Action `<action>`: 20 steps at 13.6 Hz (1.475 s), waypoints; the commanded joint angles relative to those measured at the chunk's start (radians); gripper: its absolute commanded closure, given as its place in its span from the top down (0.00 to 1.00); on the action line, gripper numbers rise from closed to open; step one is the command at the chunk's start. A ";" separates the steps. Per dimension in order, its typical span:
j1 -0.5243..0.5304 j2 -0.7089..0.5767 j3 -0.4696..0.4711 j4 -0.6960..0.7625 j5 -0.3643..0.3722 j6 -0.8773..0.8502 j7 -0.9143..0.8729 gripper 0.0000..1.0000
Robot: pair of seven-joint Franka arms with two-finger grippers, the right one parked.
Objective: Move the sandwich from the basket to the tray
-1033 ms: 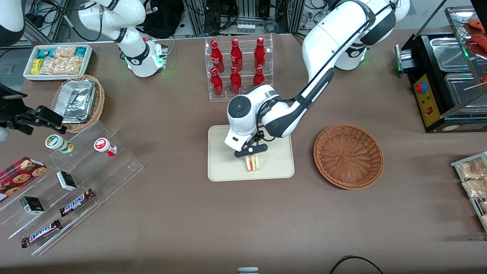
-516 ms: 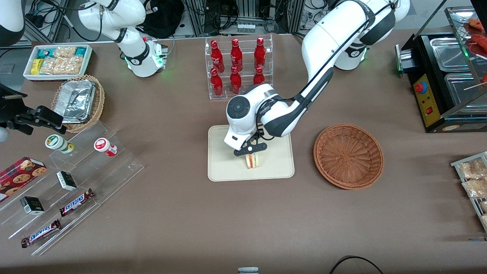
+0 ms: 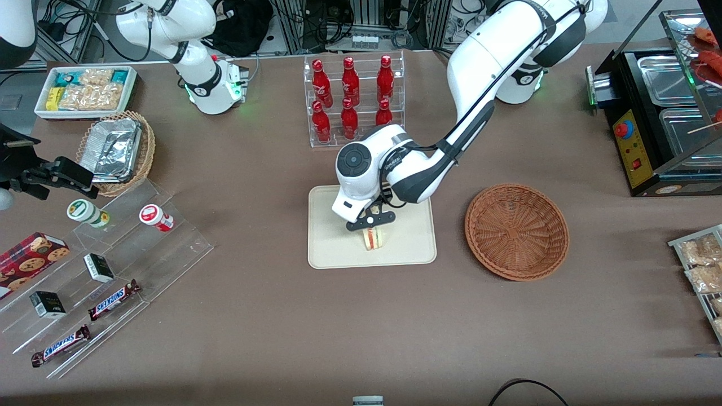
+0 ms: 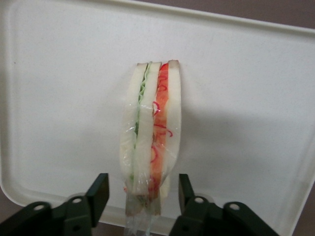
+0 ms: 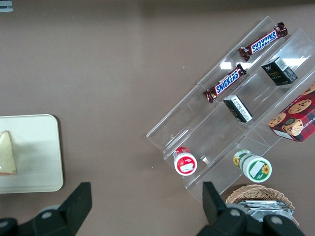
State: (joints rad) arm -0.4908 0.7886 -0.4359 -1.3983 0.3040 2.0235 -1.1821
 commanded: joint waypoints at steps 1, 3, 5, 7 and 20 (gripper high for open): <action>-0.009 -0.086 0.008 0.018 -0.005 -0.078 0.006 1.00; 0.006 -0.152 0.016 0.019 -0.005 -0.167 0.021 1.00; 0.056 -0.216 0.011 0.013 -0.014 -0.254 0.021 1.00; 0.066 -0.246 0.017 0.021 -0.002 -0.307 0.015 1.00; 0.362 -0.508 0.072 -0.232 -0.095 -0.336 0.338 1.00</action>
State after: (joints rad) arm -0.1631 0.3722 -0.3594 -1.5353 0.2372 1.6862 -0.8969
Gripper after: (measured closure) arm 0.000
